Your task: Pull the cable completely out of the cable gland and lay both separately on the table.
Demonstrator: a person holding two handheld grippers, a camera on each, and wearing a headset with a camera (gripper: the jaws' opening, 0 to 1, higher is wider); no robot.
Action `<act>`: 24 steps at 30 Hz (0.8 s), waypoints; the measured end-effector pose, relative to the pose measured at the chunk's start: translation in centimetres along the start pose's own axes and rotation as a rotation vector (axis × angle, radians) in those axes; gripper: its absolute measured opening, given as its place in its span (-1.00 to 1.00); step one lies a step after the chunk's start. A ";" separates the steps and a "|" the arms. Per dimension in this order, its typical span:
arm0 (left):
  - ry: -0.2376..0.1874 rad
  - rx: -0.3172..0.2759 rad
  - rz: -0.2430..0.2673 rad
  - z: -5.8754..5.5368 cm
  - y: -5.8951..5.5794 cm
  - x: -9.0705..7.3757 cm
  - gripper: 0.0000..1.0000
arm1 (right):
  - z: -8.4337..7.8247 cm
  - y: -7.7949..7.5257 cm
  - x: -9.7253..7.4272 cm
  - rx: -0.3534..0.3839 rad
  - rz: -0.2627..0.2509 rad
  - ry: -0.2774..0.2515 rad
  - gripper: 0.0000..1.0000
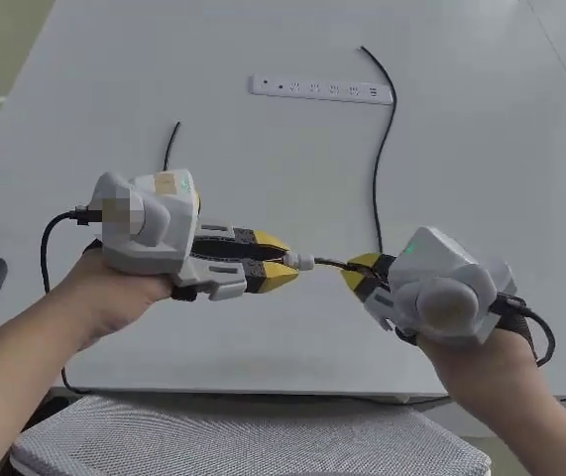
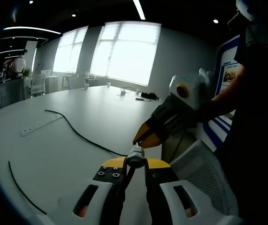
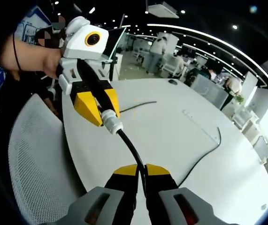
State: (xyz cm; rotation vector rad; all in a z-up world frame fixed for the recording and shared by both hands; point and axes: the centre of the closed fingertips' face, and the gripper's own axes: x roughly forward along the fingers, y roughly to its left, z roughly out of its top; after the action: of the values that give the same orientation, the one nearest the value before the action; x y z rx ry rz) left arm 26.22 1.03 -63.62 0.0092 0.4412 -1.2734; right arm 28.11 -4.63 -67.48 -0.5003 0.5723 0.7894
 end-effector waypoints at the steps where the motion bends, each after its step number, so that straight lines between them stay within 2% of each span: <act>1: 0.000 -0.001 0.000 0.0 -0.1 0.0 -0.70 | -0.2 -0.1 0.0 0.028 -0.002 -0.002 -1.00; 9: -0.007 0.003 0.004 0.1 -0.1 0.0 -0.70 | -2.3 -1.3 0.4 0.221 -0.036 0.010 -1.00; 14: -0.007 0.006 0.008 0.1 -0.1 0.1 -0.70 | -3.7 -1.7 0.7 0.307 -0.058 0.029 -1.00; 15: -0.008 0.007 0.008 0.1 -0.2 0.1 -0.70 | -4.0 -1.7 0.7 0.346 -0.066 0.032 -1.00; 24: -0.005 0.020 0.017 0.0 -0.5 0.6 -0.70 | -5.8 -1.8 1.0 0.497 -0.089 0.046 -0.99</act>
State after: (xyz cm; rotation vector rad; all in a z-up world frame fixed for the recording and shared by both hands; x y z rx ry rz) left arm 25.86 0.36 -63.70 0.0262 0.4236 -1.2603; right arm 28.40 -8.80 -72.04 -0.0846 0.7562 0.5246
